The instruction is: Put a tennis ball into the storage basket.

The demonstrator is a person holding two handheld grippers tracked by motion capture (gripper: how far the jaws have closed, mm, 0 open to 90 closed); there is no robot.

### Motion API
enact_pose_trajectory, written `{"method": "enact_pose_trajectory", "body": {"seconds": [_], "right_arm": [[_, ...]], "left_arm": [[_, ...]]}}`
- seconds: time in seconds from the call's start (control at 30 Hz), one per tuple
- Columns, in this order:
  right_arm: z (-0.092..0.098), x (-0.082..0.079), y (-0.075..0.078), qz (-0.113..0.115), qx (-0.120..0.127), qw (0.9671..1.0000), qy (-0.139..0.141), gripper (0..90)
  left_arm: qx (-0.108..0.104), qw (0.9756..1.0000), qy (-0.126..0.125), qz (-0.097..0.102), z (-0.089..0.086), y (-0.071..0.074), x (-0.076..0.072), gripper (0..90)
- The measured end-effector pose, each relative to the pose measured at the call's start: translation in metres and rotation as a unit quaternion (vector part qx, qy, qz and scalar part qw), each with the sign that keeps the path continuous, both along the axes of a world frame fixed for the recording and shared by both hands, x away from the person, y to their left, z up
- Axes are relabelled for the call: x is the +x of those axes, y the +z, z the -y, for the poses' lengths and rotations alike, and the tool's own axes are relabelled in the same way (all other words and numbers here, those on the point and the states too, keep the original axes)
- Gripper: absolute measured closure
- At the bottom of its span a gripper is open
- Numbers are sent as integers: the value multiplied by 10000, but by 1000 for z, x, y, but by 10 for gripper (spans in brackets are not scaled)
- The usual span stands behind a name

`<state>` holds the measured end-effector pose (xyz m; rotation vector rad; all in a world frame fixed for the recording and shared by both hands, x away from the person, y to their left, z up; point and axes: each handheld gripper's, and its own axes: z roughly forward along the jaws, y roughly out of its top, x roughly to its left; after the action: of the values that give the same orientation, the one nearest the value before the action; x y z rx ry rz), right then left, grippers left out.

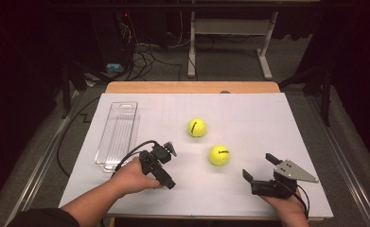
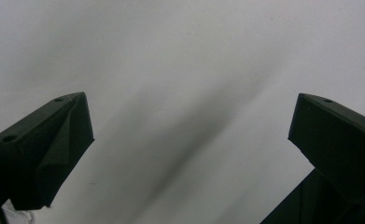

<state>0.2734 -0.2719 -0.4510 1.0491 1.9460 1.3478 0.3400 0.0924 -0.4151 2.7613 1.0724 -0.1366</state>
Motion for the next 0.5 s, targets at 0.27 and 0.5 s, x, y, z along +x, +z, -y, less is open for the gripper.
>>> {"method": "enact_pose_trajectory", "body": {"seconds": [0.27, 0.5], "right_arm": [[-28, 14, 4, -140, -165, 9995, 237, 0], [-50, 36, 1, -423, -324, 9981, 324, 0]], "left_arm": [[-49, 10000, 42, 13, -5, 4, 1, 6], [-97, 9999, 39, -11, -5, 4, 1, 4]]}}
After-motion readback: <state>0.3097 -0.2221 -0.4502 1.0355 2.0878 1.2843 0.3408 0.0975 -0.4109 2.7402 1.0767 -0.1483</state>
